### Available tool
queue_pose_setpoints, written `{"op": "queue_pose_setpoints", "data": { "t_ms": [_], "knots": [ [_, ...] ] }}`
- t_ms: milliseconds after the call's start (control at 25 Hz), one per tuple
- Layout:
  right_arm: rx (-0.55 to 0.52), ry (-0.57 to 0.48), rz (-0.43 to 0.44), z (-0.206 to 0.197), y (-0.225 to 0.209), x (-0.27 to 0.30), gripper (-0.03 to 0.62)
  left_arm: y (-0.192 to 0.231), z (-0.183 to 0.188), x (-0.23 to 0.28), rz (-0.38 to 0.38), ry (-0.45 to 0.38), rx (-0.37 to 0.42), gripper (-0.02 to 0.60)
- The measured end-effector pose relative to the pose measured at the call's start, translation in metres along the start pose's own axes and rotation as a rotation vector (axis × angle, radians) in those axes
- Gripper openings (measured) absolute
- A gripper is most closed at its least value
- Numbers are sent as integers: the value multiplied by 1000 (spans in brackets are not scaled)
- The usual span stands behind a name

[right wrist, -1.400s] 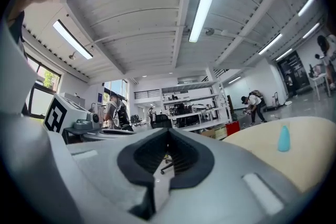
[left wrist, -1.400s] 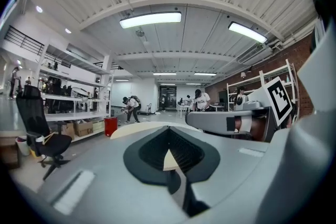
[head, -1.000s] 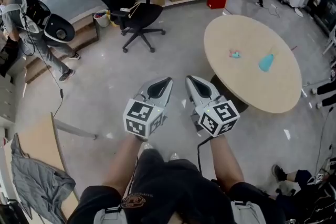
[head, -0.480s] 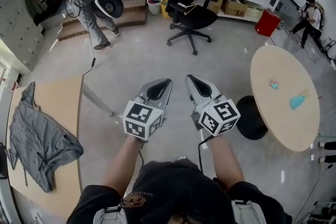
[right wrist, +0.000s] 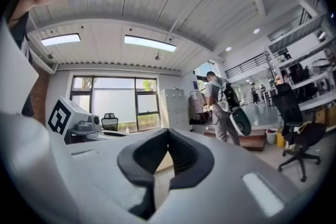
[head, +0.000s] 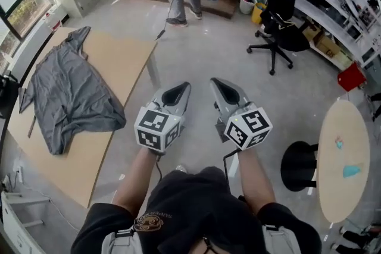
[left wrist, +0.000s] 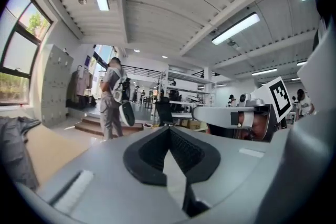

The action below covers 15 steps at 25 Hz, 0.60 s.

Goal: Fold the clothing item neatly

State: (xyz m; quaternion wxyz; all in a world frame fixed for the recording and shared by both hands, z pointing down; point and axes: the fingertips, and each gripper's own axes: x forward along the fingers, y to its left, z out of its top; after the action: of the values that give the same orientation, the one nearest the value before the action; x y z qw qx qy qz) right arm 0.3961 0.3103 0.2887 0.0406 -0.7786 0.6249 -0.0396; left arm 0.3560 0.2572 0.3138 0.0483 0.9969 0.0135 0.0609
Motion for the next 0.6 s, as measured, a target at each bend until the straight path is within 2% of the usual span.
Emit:
{"op": "queue_pose_setpoints", "data": {
  "t_ms": [240, 600],
  "knots": [
    [-3, 49, 266, -18, 105, 74, 3, 79, -13, -103, 266, -11, -41, 8],
    [-13, 104, 584, -38, 247, 135, 3, 147, -30, -241, 586, -25, -95, 8]
  ]
}}
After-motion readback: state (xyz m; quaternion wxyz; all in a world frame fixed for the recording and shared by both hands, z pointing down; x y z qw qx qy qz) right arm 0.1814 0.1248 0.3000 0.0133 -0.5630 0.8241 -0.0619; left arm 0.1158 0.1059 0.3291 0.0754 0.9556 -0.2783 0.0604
